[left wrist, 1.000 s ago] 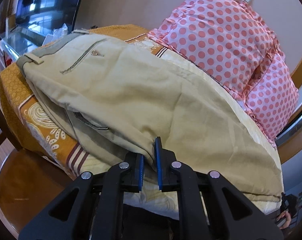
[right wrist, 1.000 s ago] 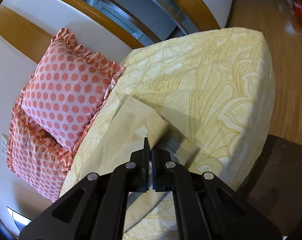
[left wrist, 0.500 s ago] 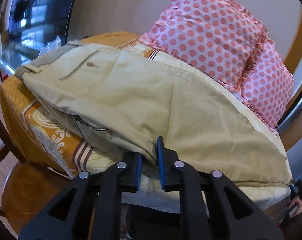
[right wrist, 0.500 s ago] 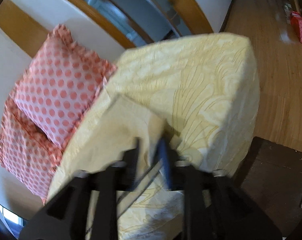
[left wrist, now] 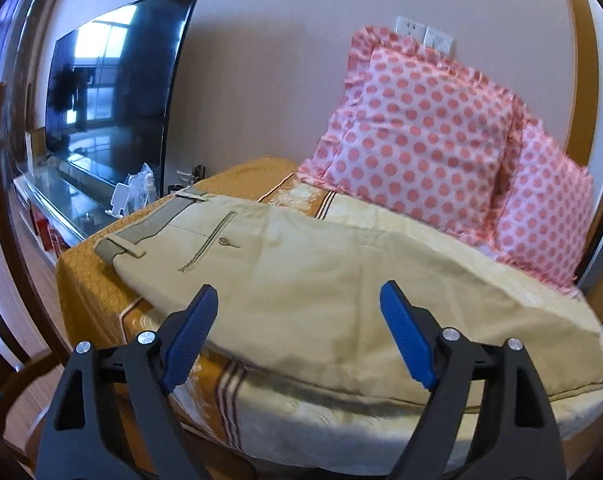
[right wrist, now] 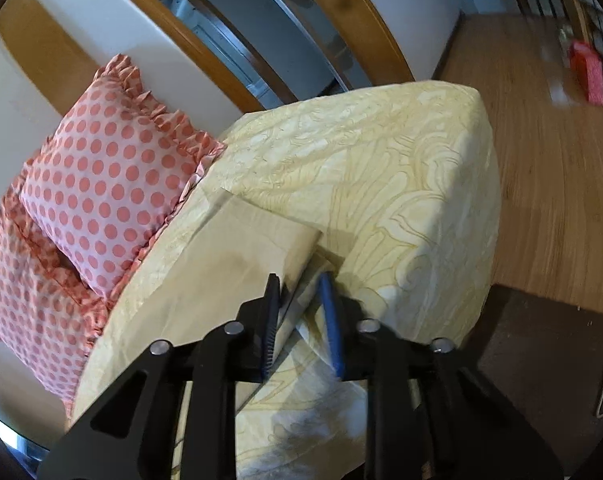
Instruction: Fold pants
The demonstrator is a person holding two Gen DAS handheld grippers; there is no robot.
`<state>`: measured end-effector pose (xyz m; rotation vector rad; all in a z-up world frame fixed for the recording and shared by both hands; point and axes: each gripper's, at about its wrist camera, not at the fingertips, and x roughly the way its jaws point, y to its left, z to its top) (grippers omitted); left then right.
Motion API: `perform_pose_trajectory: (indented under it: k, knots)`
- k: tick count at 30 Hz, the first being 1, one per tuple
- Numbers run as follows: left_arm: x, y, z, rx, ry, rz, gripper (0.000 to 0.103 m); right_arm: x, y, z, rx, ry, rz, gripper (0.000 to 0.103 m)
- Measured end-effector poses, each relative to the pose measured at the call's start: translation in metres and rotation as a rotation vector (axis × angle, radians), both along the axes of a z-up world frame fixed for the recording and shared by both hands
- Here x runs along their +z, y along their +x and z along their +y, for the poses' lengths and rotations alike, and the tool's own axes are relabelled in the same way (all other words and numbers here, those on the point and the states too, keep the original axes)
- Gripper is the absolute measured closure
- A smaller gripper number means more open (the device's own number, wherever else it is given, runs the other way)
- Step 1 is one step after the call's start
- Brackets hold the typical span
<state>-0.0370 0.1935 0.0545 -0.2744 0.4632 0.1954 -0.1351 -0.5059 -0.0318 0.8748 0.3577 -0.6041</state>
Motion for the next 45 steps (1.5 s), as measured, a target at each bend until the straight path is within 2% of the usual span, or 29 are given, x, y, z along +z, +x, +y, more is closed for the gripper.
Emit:
perform_pose_trajectory:
  k: [3,5,7,9,10,12,14,15,18,20,25,27,28,30,31,32,35,41,45]
  knots:
    - [-0.013,0.016,0.008,0.001,-0.013,0.042,0.020,0.007,0.005,0.003,0.004,-0.036,-0.006,0.099]
    - [-0.029,0.026,0.014,0.005,-0.035,0.101,0.020,0.032,0.013,0.017,0.035,-0.101,-0.062,0.099]
    - [-0.044,0.028,0.018,0.006,-0.053,0.131,0.020,0.058,0.026,0.040,0.113,-0.159,-0.122,0.099]
    - [-0.046,0.027,0.013,0.012,-0.018,0.119,0.019,0.089,0.049,0.079,0.261,-0.221,-0.203,0.099]
    - [-0.047,0.026,0.012,0.015,-0.006,0.121,0.019,0.104,0.068,0.111,0.383,-0.249,-0.246,0.099]
    - [-0.047,0.026,0.011,0.020,-0.003,0.119,0.018,0.117,0.096,0.163,0.577,-0.282,-0.286,0.099]
    - [-0.046,0.025,0.013,0.025,-0.024,0.117,0.018,0.115,0.128,0.230,0.813,-0.291,-0.289,0.099]
    - [-0.044,0.023,0.015,0.025,-0.043,0.114,0.018,0.103,0.145,0.270,0.946,-0.289,-0.263,0.099]
    - [-0.036,0.010,0.028,0.034,-0.115,0.082,0.018,0.062,0.173,0.344,1.160,-0.289,-0.142,0.100]
    - [-0.032,0.001,0.039,0.075,-0.124,0.069,0.018,0.044,0.178,0.371,1.224,-0.287,-0.095,0.100]
    - [-0.033,-0.013,0.071,0.164,-0.159,0.060,0.018,0.031,0.165,0.404,1.269,-0.354,-0.110,0.099]
    - [-0.036,-0.012,0.080,0.173,-0.193,0.065,0.018,0.031,0.162,0.416,1.283,-0.410,-0.098,0.093]
    - [-0.037,-0.012,0.084,0.174,-0.210,0.065,0.018,0.027,0.161,0.424,1.311,-0.445,-0.061,0.085]
    - [-0.041,-0.010,0.091,0.171,-0.262,0.059,0.018,0.021,0.158,0.431,1.337,-0.471,-0.052,0.058]
    - [-0.043,-0.010,0.093,0.172,-0.278,0.056,0.018,0.021,0.153,0.434,1.361,-0.489,-0.065,0.034]
    - [-0.044,-0.008,0.096,0.177,-0.291,0.057,0.018,0.019,0.148,0.438,1.375,-0.497,-0.072,0.026]
    - [-0.043,-0.003,0.105,0.202,-0.302,0.046,0.018,0.017,0.143,0.443,1.375,-0.541,-0.078,0.025]
    - [-0.043,0.018,0.121,0.241,-0.276,0.075,0.018,0.016,0.144,0.441,1.379,-0.518,-0.095,0.021]
    - [-0.044,0.030,0.122,0.242,-0.296,0.073,0.018,0.016,0.142,0.443,1.381,-0.529,-0.101,0.018]
